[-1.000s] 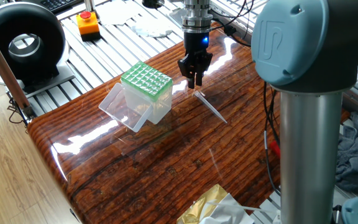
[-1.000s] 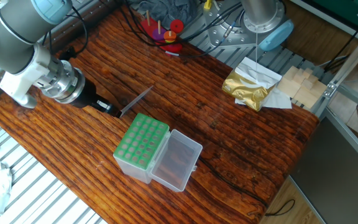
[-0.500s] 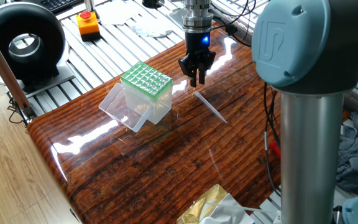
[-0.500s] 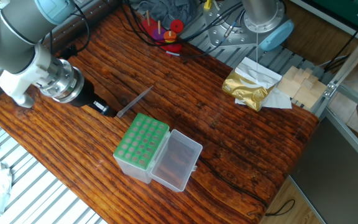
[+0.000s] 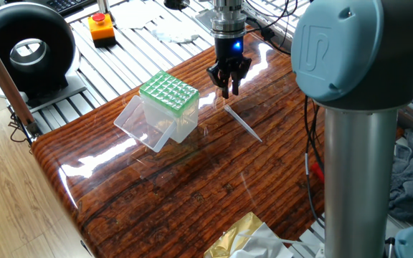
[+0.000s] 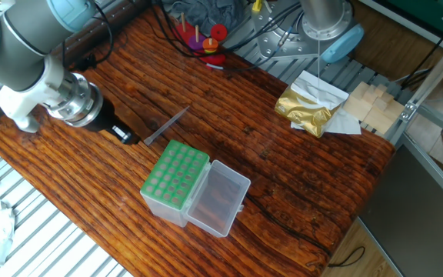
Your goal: Insert a large pipette tip into the holder for large pipette tips
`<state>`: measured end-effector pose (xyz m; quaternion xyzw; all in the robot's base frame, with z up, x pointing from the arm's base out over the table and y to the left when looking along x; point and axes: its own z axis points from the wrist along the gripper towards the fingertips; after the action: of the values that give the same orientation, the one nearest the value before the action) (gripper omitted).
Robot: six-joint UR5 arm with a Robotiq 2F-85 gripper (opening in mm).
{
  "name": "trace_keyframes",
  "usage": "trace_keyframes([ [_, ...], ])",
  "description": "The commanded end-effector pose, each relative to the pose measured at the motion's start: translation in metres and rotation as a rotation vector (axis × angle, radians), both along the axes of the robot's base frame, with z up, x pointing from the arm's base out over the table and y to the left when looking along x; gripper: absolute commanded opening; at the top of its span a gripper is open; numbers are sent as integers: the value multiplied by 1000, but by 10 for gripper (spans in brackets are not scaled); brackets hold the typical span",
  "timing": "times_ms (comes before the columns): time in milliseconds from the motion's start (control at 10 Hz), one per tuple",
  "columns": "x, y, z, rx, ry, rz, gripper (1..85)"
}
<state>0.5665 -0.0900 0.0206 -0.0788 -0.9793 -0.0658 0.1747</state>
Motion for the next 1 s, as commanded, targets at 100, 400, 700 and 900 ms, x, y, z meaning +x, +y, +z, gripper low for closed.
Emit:
trace_keyframes([
  [100, 3, -8, -1, -38, -6, -23, 347],
  [400, 0, -8, 0, -26, -1, 11, 327],
  [700, -1, -7, 1, -11, 0, 36, 323],
  [900, -4, -9, 7, -20, 12, 35, 323],
])
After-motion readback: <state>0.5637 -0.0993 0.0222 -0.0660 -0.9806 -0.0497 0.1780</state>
